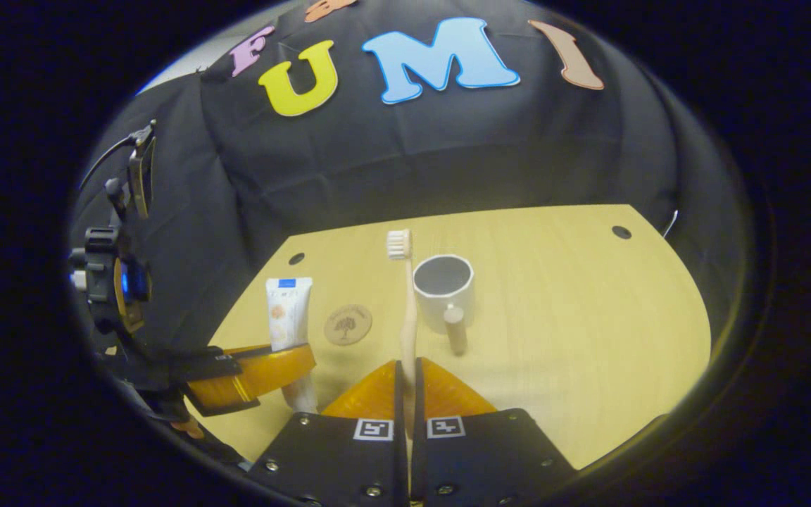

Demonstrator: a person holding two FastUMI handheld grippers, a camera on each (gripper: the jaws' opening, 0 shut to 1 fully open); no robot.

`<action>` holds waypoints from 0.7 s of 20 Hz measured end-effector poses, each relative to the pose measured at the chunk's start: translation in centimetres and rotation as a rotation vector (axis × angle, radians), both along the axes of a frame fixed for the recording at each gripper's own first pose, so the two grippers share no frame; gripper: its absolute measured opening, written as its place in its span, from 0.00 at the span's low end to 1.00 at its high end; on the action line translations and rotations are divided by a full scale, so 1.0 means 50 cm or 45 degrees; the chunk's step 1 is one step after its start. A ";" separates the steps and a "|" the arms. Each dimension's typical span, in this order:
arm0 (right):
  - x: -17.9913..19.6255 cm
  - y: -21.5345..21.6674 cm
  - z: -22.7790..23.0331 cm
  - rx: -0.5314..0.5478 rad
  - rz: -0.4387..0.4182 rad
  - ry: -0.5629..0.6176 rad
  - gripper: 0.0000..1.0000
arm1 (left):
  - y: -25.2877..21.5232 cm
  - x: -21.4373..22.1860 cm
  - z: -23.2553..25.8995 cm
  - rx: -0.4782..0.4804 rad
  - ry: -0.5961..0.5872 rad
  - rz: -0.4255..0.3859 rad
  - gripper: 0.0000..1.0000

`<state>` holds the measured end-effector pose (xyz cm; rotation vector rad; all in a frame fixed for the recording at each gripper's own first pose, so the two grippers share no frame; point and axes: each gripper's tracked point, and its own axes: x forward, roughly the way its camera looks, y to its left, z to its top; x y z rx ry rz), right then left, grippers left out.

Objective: Put the toothbrush and toothpaste on the desktop into the cup, then pick up the cup and place it on the coaster on the desktop.

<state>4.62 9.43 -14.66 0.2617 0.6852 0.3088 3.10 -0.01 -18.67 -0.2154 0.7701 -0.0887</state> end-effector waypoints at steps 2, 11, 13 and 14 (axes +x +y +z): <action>0.041 -0.003 0.023 0.000 -0.004 -0.075 0.03 | 0.004 0.022 0.032 -0.027 -0.063 0.017 0.24; 0.234 -0.003 0.096 0.019 -0.027 -0.352 0.03 | 0.009 0.121 0.114 0.000 -0.279 0.116 0.23; 0.272 -0.007 0.090 -0.011 -0.028 -0.380 0.03 | 0.010 0.113 0.109 -0.003 -0.283 0.145 0.24; 0.289 -0.010 0.082 -0.032 -0.031 -0.391 0.03 | 0.012 0.109 0.112 -0.008 -0.284 0.160 0.23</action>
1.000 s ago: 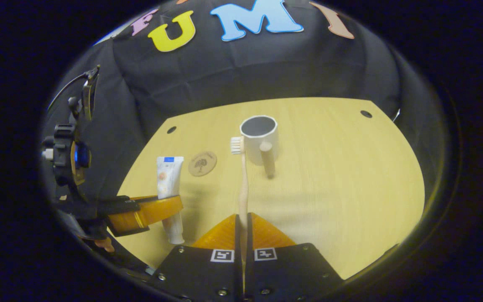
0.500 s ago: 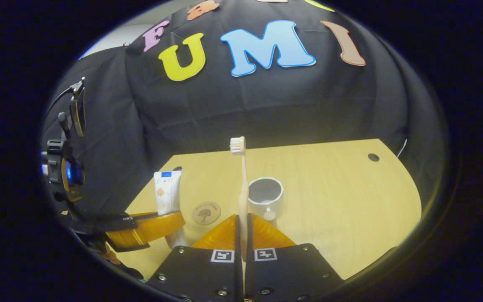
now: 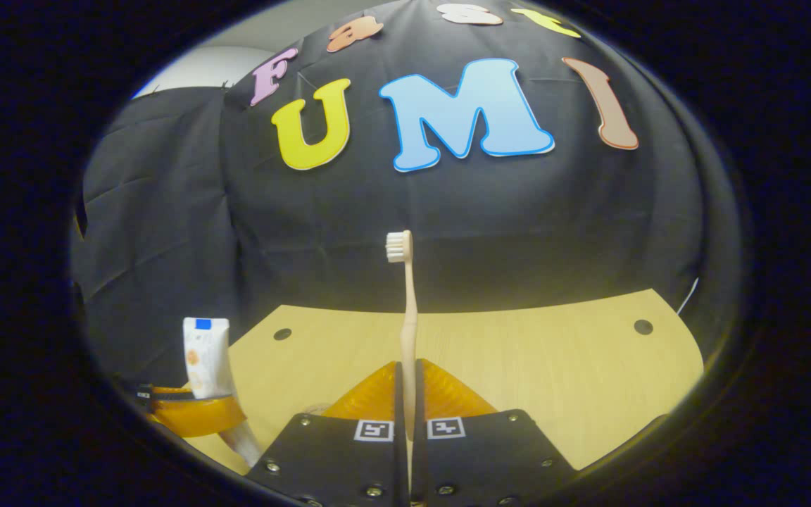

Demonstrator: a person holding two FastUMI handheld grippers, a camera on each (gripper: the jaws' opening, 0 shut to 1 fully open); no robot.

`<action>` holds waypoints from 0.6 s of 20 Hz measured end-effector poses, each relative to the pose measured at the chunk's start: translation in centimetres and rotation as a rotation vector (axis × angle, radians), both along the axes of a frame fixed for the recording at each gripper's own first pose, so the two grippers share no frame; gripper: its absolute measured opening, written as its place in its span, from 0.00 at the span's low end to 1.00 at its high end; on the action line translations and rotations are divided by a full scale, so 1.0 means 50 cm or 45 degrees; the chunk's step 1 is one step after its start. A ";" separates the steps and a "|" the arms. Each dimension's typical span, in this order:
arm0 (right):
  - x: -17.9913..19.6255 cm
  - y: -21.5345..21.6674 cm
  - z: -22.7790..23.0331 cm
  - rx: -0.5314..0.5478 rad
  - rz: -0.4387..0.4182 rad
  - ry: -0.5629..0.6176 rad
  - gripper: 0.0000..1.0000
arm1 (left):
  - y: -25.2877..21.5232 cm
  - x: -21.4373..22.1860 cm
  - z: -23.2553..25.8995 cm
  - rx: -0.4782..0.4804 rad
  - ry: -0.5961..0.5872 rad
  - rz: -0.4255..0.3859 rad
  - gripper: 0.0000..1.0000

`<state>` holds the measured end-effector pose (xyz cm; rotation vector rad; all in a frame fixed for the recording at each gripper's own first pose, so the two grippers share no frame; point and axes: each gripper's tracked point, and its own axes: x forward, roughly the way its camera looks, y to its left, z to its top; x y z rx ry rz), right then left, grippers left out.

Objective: Put the toothbrush and toothpaste on the desktop into the cup, then pick up the cup and place it on the coaster on the desktop.

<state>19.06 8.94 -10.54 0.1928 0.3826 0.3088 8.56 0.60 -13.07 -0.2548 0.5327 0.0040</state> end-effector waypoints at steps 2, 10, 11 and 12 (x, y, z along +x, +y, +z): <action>0.035 -0.005 -0.014 -0.041 -0.021 -0.030 0.03 | 0.009 -0.007 -0.003 -0.003 0.002 0.035 0.23; 0.063 0.025 -0.086 -0.117 0.035 0.008 0.04 | 0.043 -0.028 0.000 0.014 -0.006 0.132 0.24; 0.065 0.026 -0.097 -0.124 0.039 0.021 0.04 | 0.043 -0.029 0.000 0.012 -0.008 0.134 0.23; 0.063 0.026 -0.104 -0.128 0.043 0.037 0.05 | 0.043 -0.033 -0.001 0.011 -0.008 0.136 0.23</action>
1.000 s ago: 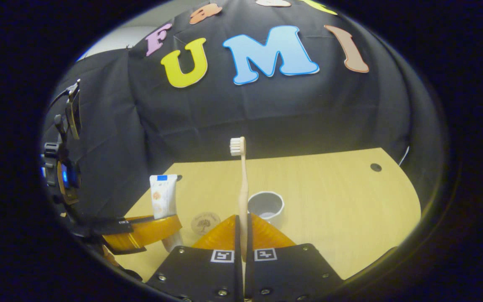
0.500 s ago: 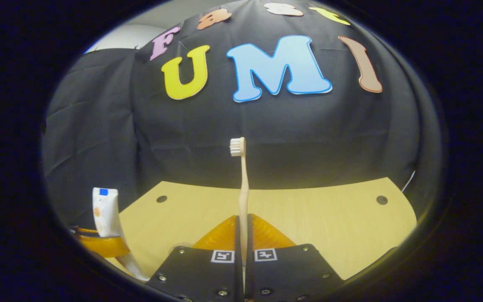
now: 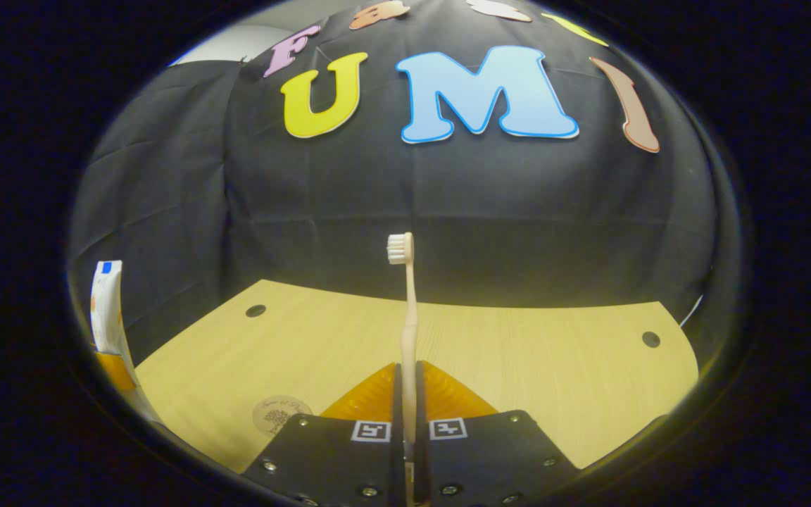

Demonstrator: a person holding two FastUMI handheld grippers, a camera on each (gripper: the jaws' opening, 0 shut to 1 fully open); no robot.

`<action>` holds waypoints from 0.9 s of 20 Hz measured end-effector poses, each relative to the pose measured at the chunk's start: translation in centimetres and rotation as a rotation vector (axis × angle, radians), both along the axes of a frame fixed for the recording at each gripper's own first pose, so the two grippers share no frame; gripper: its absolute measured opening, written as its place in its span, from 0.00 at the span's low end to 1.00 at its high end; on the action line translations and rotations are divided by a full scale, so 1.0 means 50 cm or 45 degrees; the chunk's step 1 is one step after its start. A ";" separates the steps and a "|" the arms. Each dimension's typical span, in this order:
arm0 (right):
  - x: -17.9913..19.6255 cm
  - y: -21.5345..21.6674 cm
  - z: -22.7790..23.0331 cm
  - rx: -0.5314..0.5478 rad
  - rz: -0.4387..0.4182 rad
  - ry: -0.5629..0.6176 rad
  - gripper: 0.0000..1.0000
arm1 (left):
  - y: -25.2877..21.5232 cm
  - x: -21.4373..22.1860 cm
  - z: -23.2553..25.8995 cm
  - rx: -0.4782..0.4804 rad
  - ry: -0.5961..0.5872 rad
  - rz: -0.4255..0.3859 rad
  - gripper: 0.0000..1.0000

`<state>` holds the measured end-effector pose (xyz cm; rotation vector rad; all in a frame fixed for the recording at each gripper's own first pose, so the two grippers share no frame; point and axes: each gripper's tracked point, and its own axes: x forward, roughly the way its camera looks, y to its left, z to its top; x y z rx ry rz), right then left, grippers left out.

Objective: Put the toothbrush and toothpaste on the desktop into the cup, then pick up the cup and place it on the coaster on the desktop.

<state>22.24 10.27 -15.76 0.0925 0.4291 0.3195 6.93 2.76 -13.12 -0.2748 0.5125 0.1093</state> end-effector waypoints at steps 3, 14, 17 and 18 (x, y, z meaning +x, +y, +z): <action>-0.011 -0.003 -0.021 -0.024 0.005 0.040 0.08 | -0.004 -0.003 -0.003 -0.012 0.002 0.000 0.22; -0.077 -0.076 0.018 -0.087 -0.097 0.035 0.90 | -0.032 0.021 -0.001 -0.018 -0.040 -0.087 0.23; -0.103 -0.108 0.062 -0.081 -0.137 -0.016 0.90 | -0.050 0.049 -0.002 0.000 -0.078 -0.148 0.26; -0.112 -0.119 0.076 -0.073 -0.149 -0.027 0.90 | -0.055 0.061 -0.003 0.020 -0.090 -0.166 0.23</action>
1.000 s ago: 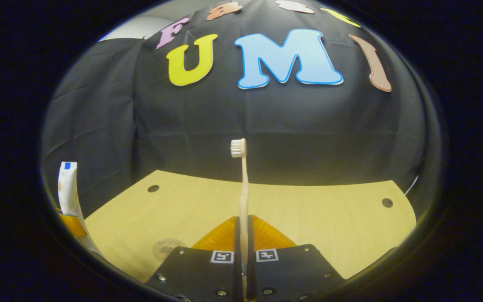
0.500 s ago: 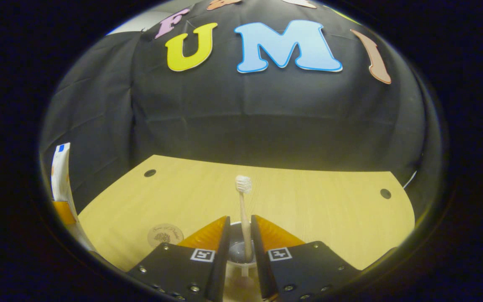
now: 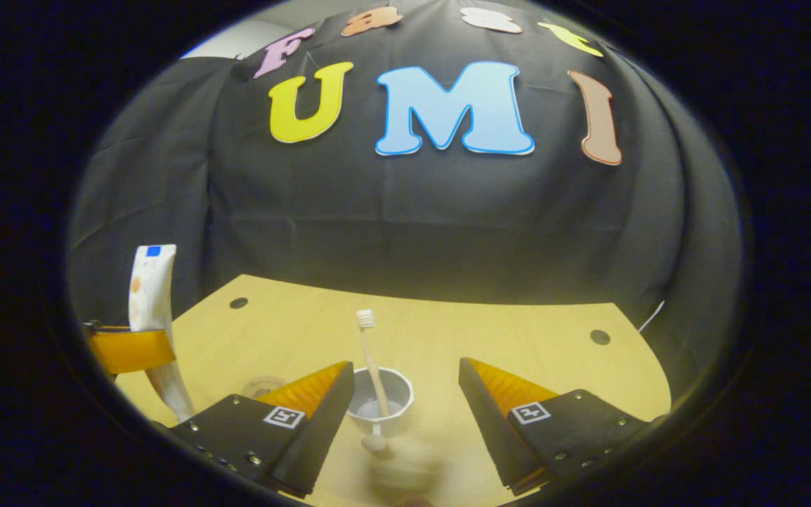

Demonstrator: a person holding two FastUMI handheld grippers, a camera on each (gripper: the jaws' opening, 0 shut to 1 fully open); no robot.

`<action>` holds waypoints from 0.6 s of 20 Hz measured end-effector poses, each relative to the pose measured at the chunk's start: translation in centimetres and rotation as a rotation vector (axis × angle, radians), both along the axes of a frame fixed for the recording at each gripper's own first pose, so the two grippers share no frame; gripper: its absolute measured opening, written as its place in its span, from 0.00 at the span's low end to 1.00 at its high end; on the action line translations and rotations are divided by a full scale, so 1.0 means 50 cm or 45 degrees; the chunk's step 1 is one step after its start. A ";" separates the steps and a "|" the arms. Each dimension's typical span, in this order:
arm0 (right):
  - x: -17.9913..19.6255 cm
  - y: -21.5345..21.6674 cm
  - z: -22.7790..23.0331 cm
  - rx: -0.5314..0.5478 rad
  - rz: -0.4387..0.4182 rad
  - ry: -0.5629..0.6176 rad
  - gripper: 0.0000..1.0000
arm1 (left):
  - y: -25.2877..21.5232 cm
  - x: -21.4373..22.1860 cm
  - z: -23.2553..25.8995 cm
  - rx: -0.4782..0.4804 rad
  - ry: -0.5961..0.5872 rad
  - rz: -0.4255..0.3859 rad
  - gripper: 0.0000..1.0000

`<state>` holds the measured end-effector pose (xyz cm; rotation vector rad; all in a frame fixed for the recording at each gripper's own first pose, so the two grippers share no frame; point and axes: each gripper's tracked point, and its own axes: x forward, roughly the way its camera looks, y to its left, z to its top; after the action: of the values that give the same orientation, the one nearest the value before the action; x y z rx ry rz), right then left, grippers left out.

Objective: Put the toothbrush and toothpaste on the desktop into the cup, then pick up the cup and place it on the coaster on the desktop.

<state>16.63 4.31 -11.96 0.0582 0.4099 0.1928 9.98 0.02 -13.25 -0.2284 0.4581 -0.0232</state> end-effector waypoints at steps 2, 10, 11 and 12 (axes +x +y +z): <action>-0.020 -0.021 0.025 0.014 -0.022 -0.017 0.90 | -0.015 0.027 0.007 0.020 -0.036 -0.040 0.23; -0.108 -0.101 0.070 0.007 -0.115 -0.040 0.90 | -0.095 0.122 0.014 -0.024 -0.171 -0.148 0.23; -0.120 -0.110 0.067 -0.004 -0.125 -0.037 0.90 | -0.108 0.136 0.013 -0.036 -0.191 -0.158 0.23; -0.133 -0.119 0.065 -0.017 -0.135 -0.032 0.90 | -0.122 0.149 0.012 -0.049 -0.208 -0.170 0.23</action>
<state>9.99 -1.66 -8.71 0.0640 0.3818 0.0862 17.42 -6.06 -12.63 -0.2315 0.3099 -0.1803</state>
